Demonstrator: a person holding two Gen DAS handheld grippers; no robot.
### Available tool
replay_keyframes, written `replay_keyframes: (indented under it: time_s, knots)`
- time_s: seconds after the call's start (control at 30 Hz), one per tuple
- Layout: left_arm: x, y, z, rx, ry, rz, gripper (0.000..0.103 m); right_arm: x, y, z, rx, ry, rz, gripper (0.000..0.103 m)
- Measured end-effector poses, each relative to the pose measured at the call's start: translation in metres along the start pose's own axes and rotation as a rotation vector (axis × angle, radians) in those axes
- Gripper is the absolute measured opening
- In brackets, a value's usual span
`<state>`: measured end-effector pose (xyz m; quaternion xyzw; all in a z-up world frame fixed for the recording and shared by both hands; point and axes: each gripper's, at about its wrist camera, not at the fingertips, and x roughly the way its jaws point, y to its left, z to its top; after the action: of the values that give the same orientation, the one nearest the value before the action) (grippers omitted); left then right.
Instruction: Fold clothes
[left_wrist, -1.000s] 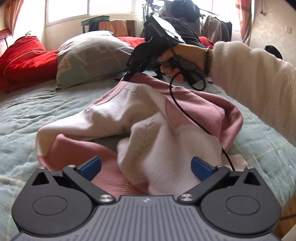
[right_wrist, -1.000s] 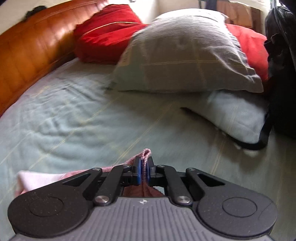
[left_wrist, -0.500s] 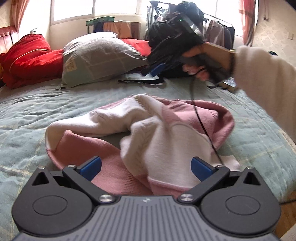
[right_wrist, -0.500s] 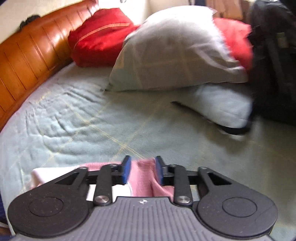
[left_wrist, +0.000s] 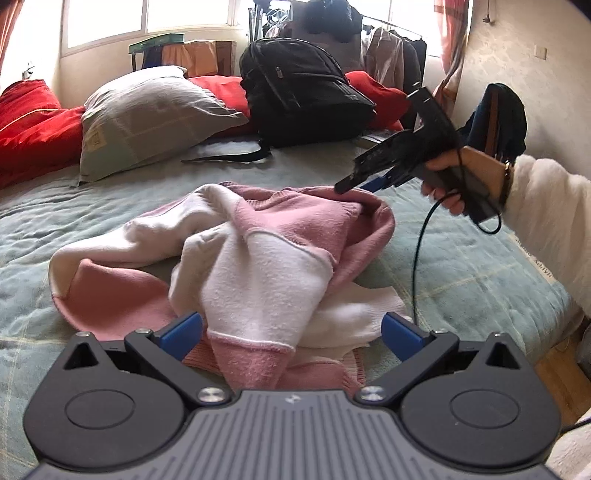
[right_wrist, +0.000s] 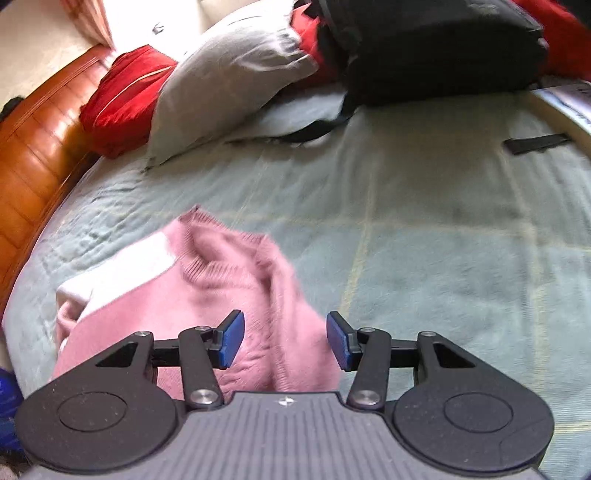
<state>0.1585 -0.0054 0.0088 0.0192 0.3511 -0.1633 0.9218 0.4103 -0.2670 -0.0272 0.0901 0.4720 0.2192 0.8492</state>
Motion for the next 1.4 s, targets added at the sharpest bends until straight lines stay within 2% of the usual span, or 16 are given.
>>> replay_keyframes:
  time_s: [0.07,0.13,0.17,0.2,0.27,0.43,0.57,0.67,0.73,0.8,0.93,1.17,1.33,1.4]
  knots:
    - [0.002,0.0,0.001,-0.003,0.005,0.008,0.102,0.012,0.01,-0.001,-0.068,0.001,-0.075,0.055]
    - [0.005,0.001,0.0,-0.007,0.013,0.019,0.102,0.02,0.013,-0.001,-0.115,-0.013,-0.152,0.045]
    - [0.006,0.002,0.0,-0.009,0.016,0.025,0.102,0.023,0.008,0.0,-0.11,-0.02,-0.172,0.034]
    - [0.008,0.003,-0.001,-0.012,0.021,0.028,0.102,0.025,0.002,0.001,-0.086,-0.021,-0.169,0.033]
    - [0.012,0.004,-0.002,-0.017,0.032,0.028,0.102,0.03,-0.013,0.003,-0.011,-0.005,-0.093,0.033]
    - [0.025,0.004,-0.003,-0.02,0.057,0.022,0.102,0.045,-0.028,0.001,0.045,-0.015,0.022,0.034]
    - [0.031,0.004,-0.005,-0.019,0.071,0.024,0.102,0.055,-0.059,0.003,0.227,-0.034,0.155,0.026]
    - [0.035,0.007,-0.005,-0.025,0.077,0.029,0.102,0.058,-0.065,-0.004,0.267,-0.017,0.246,0.026]
    - [0.039,0.009,-0.006,-0.032,0.082,0.032,0.102,0.062,-0.068,-0.005,0.276,-0.019,0.259,0.02]
    - [0.043,0.009,-0.006,-0.04,0.088,0.033,0.102,0.067,-0.07,-0.005,0.284,-0.024,0.261,0.01]
    - [0.042,0.006,-0.008,-0.033,0.094,0.028,0.102,0.072,-0.077,-0.006,0.318,-0.057,0.296,0.009]
    - [0.035,0.007,-0.006,-0.033,0.084,0.05,0.102,0.043,-0.058,0.025,0.225,-0.169,0.166,0.011]
    - [0.036,0.007,-0.006,-0.037,0.085,0.047,0.102,0.038,-0.052,0.051,0.165,-0.183,0.073,0.011]
    - [0.037,0.008,-0.007,-0.042,0.086,0.046,0.102,0.049,-0.053,0.054,0.163,-0.166,0.021,0.011]
